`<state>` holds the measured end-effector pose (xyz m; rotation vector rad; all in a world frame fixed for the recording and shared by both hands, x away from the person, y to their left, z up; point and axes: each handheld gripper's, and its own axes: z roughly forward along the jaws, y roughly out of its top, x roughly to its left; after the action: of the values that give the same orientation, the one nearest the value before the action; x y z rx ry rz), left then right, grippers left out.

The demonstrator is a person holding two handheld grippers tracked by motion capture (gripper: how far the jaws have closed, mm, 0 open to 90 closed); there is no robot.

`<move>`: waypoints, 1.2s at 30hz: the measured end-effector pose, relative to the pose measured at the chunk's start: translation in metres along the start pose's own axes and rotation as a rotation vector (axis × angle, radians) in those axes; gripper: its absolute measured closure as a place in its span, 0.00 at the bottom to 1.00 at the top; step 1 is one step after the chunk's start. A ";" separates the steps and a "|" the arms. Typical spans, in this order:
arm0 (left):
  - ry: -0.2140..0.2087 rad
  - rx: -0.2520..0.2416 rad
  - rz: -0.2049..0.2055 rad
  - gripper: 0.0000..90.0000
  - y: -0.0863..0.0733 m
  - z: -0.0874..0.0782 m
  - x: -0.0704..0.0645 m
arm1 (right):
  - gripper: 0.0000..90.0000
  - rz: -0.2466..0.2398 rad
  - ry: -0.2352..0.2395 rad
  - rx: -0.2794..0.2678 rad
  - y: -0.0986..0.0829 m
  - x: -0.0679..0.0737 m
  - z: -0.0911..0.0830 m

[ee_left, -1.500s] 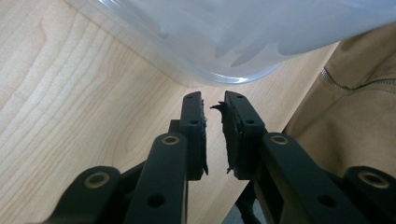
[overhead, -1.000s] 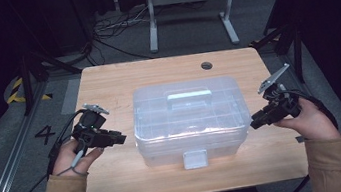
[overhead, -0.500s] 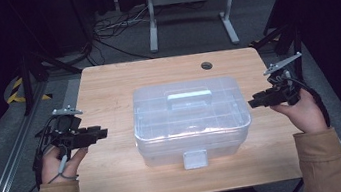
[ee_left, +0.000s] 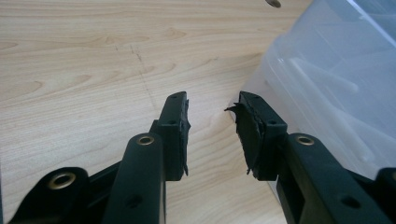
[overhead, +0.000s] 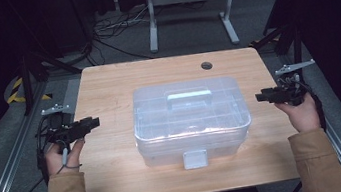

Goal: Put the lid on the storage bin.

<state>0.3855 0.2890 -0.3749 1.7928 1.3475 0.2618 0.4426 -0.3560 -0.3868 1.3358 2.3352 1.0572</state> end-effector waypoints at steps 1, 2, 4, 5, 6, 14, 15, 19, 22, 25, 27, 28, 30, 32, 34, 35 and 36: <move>0.009 -0.005 0.007 0.71 -0.001 0.002 0.001 | 0.66 -0.004 -0.003 -0.005 -0.001 -0.002 0.002; 0.009 -0.005 0.007 0.71 -0.001 0.002 0.001 | 0.65 -0.004 -0.007 -0.007 -0.003 -0.004 0.004; 0.025 -0.027 0.033 0.71 -0.004 0.005 0.002 | 0.65 -0.007 -0.012 -0.011 -0.005 -0.006 0.006; 0.041 -0.063 0.053 0.71 -0.008 0.009 0.002 | 0.65 -0.009 -0.019 -0.027 -0.010 -0.010 0.010; 0.044 -0.091 0.064 0.71 -0.011 0.011 0.003 | 0.65 -0.012 -0.022 -0.032 -0.011 -0.011 0.011; 0.085 -0.101 0.089 0.72 -0.021 0.029 0.008 | 0.64 0.005 -0.031 -0.053 -0.026 -0.025 0.026; 0.085 -0.101 0.089 0.71 -0.021 0.029 0.008 | 0.64 0.001 -0.033 -0.055 -0.027 -0.027 0.028; 0.111 -0.099 0.111 0.71 -0.026 0.039 0.009 | 0.64 0.005 -0.034 -0.051 -0.032 -0.030 0.034; 0.125 -0.082 0.122 0.71 -0.028 0.045 0.010 | 0.64 -0.004 -0.041 -0.063 -0.035 -0.030 0.038; 0.125 -0.060 0.120 0.71 -0.030 0.052 0.009 | 0.64 -0.013 -0.044 -0.071 -0.037 -0.031 0.041; 0.128 -0.045 0.129 0.71 -0.031 0.056 0.008 | 0.64 -0.024 -0.047 -0.081 -0.039 -0.030 0.044; 0.128 -0.037 0.131 0.71 -0.031 0.058 0.008 | 0.64 -0.034 -0.049 -0.079 -0.039 -0.030 0.045; 0.128 -0.019 0.139 0.71 -0.031 0.063 0.007 | 0.63 -0.047 -0.052 -0.077 -0.041 -0.029 0.049; 0.125 0.000 0.144 0.71 -0.032 0.066 0.006 | 0.63 -0.064 -0.051 -0.073 -0.043 -0.029 0.052; 0.128 0.019 0.151 0.71 -0.032 0.070 0.005 | 0.63 -0.067 -0.049 -0.062 -0.044 -0.029 0.056; 0.128 0.019 0.151 0.70 -0.032 0.070 0.005 | 0.63 -0.067 -0.049 -0.062 -0.044 -0.029 0.056; 0.130 0.038 0.151 0.70 -0.032 0.073 0.004 | 0.63 -0.064 -0.039 -0.057 -0.046 -0.029 0.059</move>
<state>0.4100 0.2574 -0.4441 1.9413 1.3150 0.4437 0.4603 -0.3664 -0.4644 1.2418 2.2860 1.0602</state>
